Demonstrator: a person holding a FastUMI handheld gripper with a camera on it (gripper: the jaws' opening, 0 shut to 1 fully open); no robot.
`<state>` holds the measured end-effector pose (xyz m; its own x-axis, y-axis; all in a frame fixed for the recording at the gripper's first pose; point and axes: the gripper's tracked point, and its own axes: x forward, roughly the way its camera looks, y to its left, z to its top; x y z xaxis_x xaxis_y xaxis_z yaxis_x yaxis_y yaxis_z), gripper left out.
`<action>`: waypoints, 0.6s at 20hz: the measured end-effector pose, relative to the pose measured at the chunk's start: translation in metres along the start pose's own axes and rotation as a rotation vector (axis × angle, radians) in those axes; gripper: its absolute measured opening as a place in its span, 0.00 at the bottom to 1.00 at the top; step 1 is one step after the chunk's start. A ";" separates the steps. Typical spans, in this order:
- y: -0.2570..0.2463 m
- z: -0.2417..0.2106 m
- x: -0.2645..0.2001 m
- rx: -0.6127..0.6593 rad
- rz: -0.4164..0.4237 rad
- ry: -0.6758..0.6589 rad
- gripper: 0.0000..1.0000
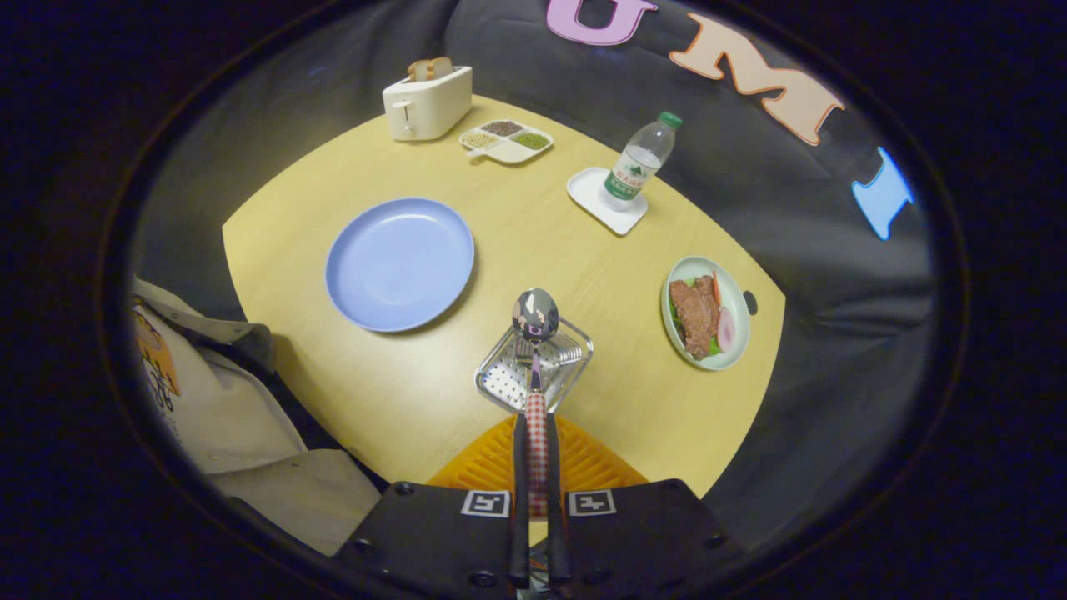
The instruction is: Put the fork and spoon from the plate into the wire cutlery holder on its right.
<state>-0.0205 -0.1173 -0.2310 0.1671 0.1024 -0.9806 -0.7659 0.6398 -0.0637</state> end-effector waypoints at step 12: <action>-0.015 -0.010 0.012 -0.110 0.098 0.228 0.11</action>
<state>-0.0134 -0.1336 -0.2441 -0.0455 -0.0226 -0.9987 -0.8364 0.5476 0.0257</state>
